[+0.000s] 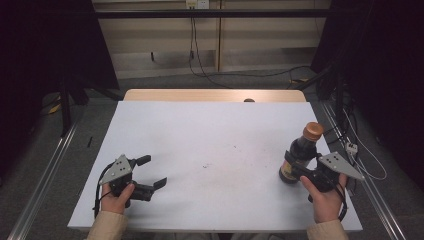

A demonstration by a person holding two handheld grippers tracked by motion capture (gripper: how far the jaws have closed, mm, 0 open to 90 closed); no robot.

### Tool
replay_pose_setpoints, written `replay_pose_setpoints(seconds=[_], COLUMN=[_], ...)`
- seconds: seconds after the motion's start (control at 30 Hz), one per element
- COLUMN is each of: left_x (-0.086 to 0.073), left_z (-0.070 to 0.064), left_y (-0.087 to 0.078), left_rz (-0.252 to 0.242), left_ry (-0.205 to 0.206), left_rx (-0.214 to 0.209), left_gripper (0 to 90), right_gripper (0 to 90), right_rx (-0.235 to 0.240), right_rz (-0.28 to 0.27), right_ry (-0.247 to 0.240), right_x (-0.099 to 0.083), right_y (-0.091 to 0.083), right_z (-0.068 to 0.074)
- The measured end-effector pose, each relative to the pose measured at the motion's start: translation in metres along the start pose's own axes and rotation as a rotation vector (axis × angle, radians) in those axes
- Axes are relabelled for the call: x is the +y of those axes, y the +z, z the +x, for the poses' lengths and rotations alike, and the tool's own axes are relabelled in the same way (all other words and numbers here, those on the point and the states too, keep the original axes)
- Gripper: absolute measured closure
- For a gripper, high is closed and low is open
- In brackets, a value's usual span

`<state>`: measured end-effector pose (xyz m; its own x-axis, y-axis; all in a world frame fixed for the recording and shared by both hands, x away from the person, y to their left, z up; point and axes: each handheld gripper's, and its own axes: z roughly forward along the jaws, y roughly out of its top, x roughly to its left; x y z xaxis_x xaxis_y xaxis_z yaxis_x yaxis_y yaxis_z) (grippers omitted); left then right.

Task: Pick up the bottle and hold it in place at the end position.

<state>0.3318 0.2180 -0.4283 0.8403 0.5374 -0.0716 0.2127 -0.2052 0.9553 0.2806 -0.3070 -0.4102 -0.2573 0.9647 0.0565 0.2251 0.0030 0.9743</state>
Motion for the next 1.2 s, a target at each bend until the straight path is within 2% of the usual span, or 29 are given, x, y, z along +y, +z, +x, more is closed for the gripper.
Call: replay_pose_setpoints(seconds=[0.23,0.5,0.53,0.63,0.87,1.2], left_x=[0.003,0.004,0.004,0.005,0.006,0.005], left_z=[0.0,-0.001,-0.001,-0.001,-0.002,-0.002], left_y=[0.001,0.003,0.002,0.002,0.002,-0.001], left_rz=[-0.023,-0.024,-0.026,-0.032,-0.033,-0.032], left_ry=[-0.008,-0.011,-0.002,0.003,0.008,0.01], left_rx=[0.006,0.009,0.014,0.021,0.028,0.03], left_gripper=[3.2,3.2,3.2,3.2,3.3,3.3], right_gripper=[30.1,29.7,29.6,29.8,29.6,29.2], right_rx=[0.0,0.012,0.016,0.046,0.115,0.187], right_rz=[0.007,0.021,0.023,0.028,0.01,0.026], right_ry=[-0.026,-0.016,-0.01,0.013,0.013,-0.017], right_x=[0.002,0.007,0.008,0.01,0.019,0.025], right_y=[0.001,0.007,0.008,0.011,0.024,0.05], right_z=[0.001,0.0,0.0,0.003,0.019,0.041])
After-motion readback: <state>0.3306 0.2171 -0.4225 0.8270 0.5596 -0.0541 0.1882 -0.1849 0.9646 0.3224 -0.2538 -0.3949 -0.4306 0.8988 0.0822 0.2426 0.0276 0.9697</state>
